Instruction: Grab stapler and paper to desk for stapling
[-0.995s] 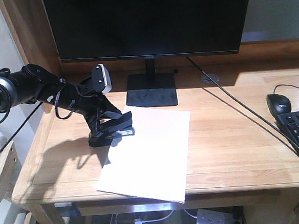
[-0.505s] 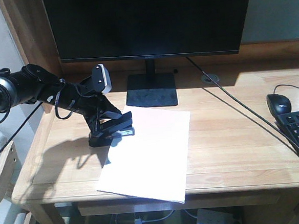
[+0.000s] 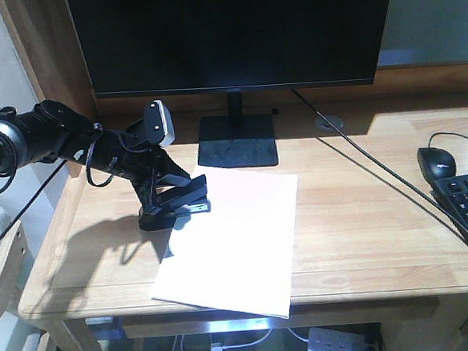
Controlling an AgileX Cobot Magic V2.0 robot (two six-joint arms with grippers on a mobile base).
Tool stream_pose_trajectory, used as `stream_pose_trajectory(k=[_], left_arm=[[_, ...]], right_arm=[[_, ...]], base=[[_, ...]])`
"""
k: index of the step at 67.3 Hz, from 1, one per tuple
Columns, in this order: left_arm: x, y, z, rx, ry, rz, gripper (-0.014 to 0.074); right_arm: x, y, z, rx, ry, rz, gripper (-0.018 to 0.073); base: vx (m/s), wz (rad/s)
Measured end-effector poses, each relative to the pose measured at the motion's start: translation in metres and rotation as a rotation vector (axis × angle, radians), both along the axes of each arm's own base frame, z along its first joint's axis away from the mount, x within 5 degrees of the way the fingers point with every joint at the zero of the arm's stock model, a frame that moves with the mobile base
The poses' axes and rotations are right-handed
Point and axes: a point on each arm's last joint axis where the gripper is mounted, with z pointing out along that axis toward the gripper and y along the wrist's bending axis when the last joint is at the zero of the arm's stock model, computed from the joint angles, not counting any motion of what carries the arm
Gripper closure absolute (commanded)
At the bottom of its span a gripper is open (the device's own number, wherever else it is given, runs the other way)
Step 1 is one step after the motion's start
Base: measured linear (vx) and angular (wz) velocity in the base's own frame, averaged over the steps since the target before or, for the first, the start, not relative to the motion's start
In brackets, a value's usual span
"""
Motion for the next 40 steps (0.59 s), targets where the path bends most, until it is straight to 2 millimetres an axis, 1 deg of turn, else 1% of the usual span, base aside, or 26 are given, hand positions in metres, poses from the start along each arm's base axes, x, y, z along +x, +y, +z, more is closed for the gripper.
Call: stream_pose_trajectory(k=[31, 40], left_arm=[[0.0002, 0.0000, 0.0001, -0.001, -0.001, 0.002, 0.0603], [0.0016, -0.0005, 0.0001, -0.005, 0.009, 0.036, 0.0603]], right_arm=[[0.0000, 0.0000, -0.0001, 0.000, 0.001, 0.000, 0.0000], [0.0000, 0.0000, -0.0001, 0.000, 0.001, 0.000, 0.0000]], base=[[0.00, 0.00], [0.00, 0.00]])
